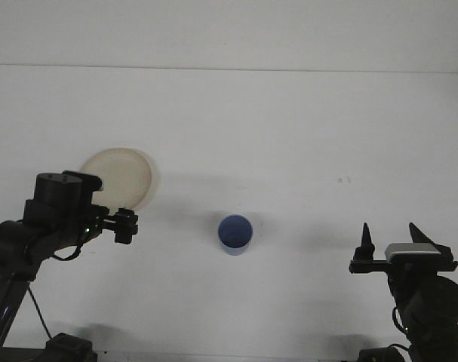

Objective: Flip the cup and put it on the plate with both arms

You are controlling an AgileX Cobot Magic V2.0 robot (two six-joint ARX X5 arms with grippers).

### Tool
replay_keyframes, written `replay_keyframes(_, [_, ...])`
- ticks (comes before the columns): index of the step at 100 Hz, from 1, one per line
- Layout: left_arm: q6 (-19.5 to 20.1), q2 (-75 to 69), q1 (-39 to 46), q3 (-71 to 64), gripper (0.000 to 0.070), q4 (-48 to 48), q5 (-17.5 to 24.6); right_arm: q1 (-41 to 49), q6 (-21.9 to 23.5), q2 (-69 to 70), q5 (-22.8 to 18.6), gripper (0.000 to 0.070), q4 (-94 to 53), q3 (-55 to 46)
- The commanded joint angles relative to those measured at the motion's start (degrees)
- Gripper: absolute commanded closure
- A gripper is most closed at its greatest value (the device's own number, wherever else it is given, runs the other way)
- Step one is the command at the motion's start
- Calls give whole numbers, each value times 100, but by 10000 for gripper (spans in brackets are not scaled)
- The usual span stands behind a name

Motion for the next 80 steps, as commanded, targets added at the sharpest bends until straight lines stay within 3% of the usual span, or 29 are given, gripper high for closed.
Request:
replay_keyframes(1, [-153,308,-280,297,222,17,20,2,-22,2,11,98,85,11])
replay_keyframes(45, [-442,2286,-2083,1423,223,238,-37,2,-22,2,11,99,85,11])
replay_keyframes(80, [-479,3272,-2693,1620,224,614,-92,2,-2,2,7,98,81,13])
